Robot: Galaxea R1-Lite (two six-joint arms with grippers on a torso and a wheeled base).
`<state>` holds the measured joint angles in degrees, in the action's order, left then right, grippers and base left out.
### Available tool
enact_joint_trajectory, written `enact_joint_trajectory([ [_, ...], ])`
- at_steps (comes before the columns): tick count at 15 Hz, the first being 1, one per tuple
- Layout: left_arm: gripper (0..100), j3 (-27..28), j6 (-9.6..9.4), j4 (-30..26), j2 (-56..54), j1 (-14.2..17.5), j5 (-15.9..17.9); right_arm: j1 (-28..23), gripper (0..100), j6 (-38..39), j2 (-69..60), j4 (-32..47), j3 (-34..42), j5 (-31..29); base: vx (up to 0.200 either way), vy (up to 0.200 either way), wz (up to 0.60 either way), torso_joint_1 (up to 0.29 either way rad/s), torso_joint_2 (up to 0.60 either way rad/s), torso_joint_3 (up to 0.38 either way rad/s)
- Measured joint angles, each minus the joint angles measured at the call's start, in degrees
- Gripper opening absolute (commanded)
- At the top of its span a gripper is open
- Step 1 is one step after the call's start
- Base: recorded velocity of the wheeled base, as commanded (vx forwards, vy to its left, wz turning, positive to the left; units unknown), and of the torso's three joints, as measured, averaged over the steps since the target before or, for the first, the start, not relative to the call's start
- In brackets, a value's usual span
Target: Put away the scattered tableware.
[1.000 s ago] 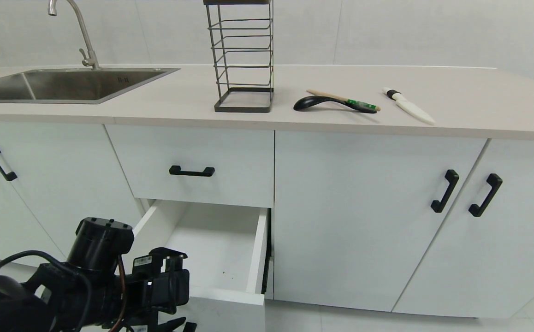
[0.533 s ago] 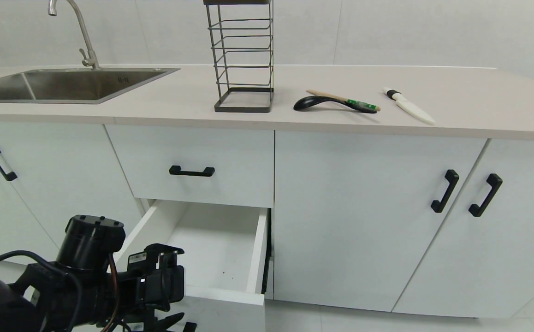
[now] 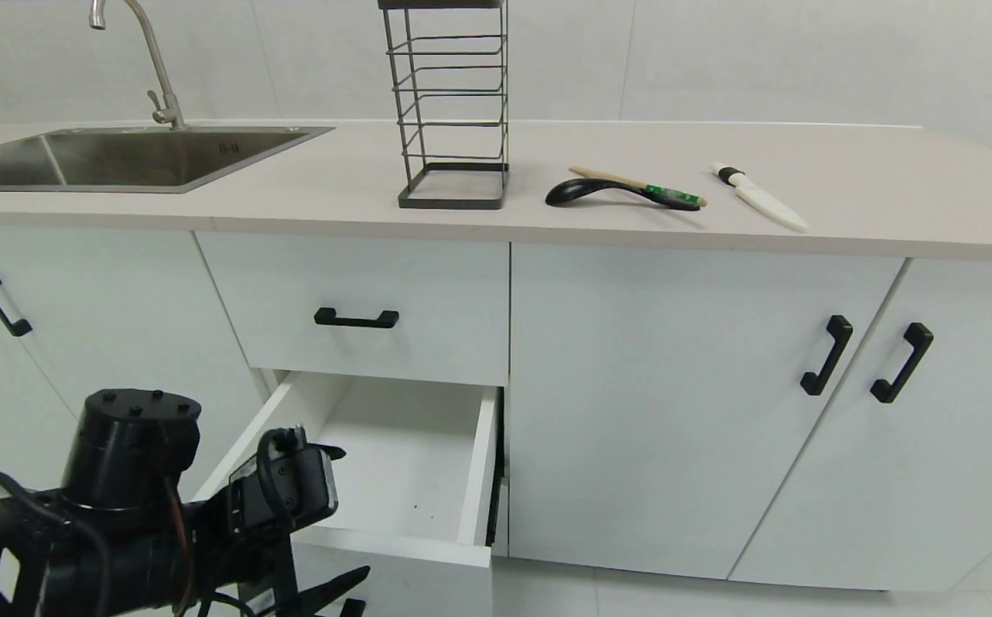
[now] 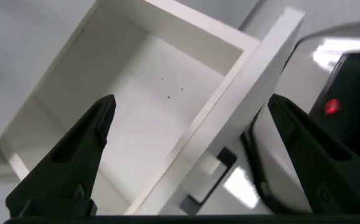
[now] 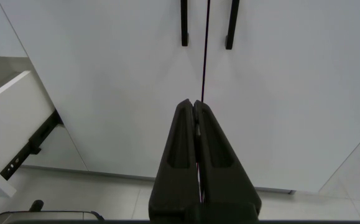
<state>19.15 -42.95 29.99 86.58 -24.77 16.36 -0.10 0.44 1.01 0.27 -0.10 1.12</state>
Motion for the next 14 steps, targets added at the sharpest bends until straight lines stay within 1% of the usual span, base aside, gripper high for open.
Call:
enact_joint_trajectory([
  [1, 100, 0.05, 4.39, 0.26, -1.29, -0.34, 0.04, 0.0, 0, 0.0, 0.0, 0.0, 0.0, 0.0, 0.0, 0.0, 0.0, 0.0, 0.0, 0.0],
  [2, 100, 0.09, 9.37, 0.5, -2.51, -0.26, 0.04, 0.0, 0, 0.0, 0.0, 0.0, 0.0, 0.0, 0.0, 0.0, 0.0, 0.0, 0.0, 0.0],
  [3, 100, 0.11, 14.04, 1.23, -3.62, 0.61, -0.02, 0.0, 0, 0.0, 0.0, 0.0, 0.0, 0.0, 0.0, 0.0, 0.0, 0.0, 0.0, 0.0],
  [4, 100, 0.2, 18.07, 2.8, -4.46, 2.15, -0.16, 0.0, 0, 0.05, 0.0, 0.0, 0.0, 0.0, 0.0, 0.0, 0.0, 0.0, 0.0, 0.0],
  [6, 100, 0.2, 22.97, 7.05, -5.55, 5.57, -0.24, 0.0, 0, 0.0, 0.0, -0.02, 0.0, 0.0, 0.0, 0.0, 0.0, 0.0, 0.0, 0.0],
  [7, 100, 0.0, 24.13, 8.3, -5.9, 6.91, -0.27, 0.0, 0, 0.0, 0.0, 0.0, 0.0, 0.0, 0.0, 0.0, 0.0, 0.0, 0.0, 0.0],
  [8, 100, -0.24, 25.71, 9.75, -6.36, 7.96, -0.24, 0.0, 0, 0.0, 0.0, -0.02, 0.0, 0.0, 0.0, 0.0, 0.0, 0.0, 0.0, 0.0],
  [10, 100, -1.18, 27.58, 12.41, -8.3, 9.51, -0.2, 0.0, 0, 0.0, 0.0, 0.0, 0.0, 0.0, 0.0, 0.0, 0.0, 0.0, 0.0, 0.0],
  [12, 100, -3.36, 28.44, 14.74, -11.5, 11.43, -0.09, 0.0, 0, 0.0, 0.0, 0.0, 0.0, 0.0, 0.0, 0.0, 0.0, 0.0, 0.0, 0.0],
  [14, 100, -6.73, 28.89, 16.81, -15.43, 13.03, -0.05, 0.0, 0, 0.0, 0.0, 0.0, 0.0, 0.0, 0.0, 0.0, 0.0, 0.0, 0.0, 0.0],
])
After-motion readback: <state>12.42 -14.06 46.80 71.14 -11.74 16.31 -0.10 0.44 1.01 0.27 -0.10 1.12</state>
